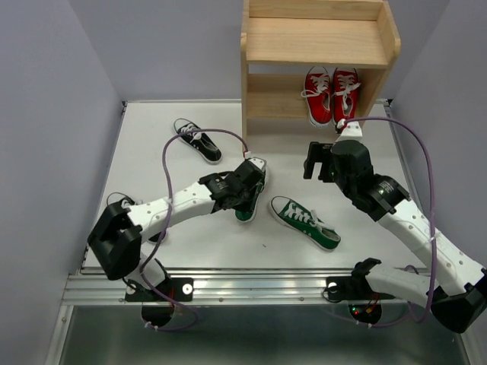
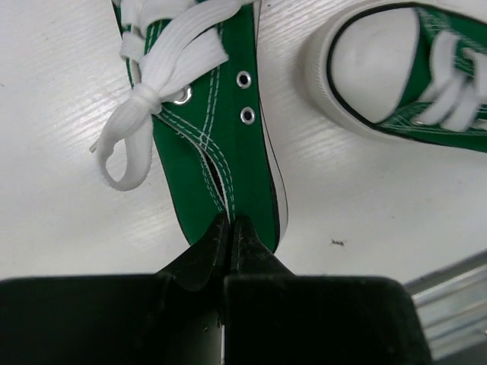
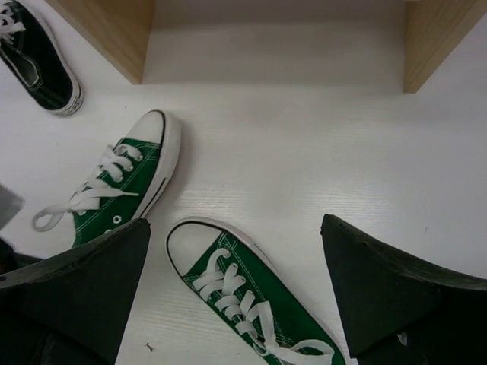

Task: Place and organize the shoes onto the shoe shelf

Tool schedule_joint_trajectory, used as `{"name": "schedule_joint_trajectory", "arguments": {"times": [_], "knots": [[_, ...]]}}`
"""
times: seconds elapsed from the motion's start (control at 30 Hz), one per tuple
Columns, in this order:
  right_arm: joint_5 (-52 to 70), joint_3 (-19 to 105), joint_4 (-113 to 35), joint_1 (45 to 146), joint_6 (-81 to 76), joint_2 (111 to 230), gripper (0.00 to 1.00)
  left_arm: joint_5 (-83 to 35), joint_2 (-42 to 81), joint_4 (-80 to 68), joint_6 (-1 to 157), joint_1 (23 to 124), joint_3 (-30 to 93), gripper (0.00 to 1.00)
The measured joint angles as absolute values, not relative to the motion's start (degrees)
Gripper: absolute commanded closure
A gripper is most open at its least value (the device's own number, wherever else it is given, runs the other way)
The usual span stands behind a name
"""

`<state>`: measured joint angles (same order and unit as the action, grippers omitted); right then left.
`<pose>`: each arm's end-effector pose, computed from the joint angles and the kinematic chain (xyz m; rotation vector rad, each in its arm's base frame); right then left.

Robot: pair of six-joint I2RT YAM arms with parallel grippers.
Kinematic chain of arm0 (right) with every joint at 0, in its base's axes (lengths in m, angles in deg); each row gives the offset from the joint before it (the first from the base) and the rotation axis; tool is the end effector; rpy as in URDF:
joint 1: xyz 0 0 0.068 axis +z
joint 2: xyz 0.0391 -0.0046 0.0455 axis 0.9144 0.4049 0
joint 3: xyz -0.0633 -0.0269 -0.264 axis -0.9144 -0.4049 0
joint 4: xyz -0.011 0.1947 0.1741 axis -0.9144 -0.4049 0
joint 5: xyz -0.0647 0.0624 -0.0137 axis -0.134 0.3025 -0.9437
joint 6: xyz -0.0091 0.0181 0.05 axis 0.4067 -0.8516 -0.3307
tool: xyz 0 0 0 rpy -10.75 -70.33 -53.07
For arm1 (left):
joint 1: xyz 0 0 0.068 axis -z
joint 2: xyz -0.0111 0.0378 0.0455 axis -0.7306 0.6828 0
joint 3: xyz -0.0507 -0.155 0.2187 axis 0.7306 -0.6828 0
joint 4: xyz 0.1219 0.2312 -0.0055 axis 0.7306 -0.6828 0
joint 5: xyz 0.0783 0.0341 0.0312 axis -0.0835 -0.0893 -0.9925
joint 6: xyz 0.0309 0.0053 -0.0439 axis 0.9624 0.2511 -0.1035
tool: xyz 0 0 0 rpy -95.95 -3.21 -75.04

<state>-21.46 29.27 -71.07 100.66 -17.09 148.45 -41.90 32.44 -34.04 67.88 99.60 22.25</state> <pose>0.1864 0.1114 0.3607 0.0076 2.0476 0.1904 0.2038 -0.2572 0.2423 0.5922 2.4095 -0.3573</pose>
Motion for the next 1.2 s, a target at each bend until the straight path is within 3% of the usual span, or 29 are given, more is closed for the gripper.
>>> {"name": "schedule_joint_trajectory", "arguments": {"times": [0.2, 0.6, 1.1, 1.2], "knots": [[-28.82, 30.5, -71.18, 100.66, -17.05, 148.29, 0.0, -38.57, 21.59, -38.59, 67.81, 99.66, 23.67, 1.0], [-35.77, 30.93, -70.52, 100.66, -18.17, 144.12, 0.0, -35.16, 17.88, -41.27, 67.75, 99.73, 25.73, 1.0], [-35.07, 30.89, -70.52, 100.66, -20.2, 144.23, 0.0, -49.76, 21.75, -33.62, 59.9, 104.36, 10.29, 1.0], [-34.64, 30.89, -70.5, 100.66, -20.64, 144.58, 0.0, -50.42, 22.36, -32.66, 58.0, 105.13, 9.53, 0.94]]}}
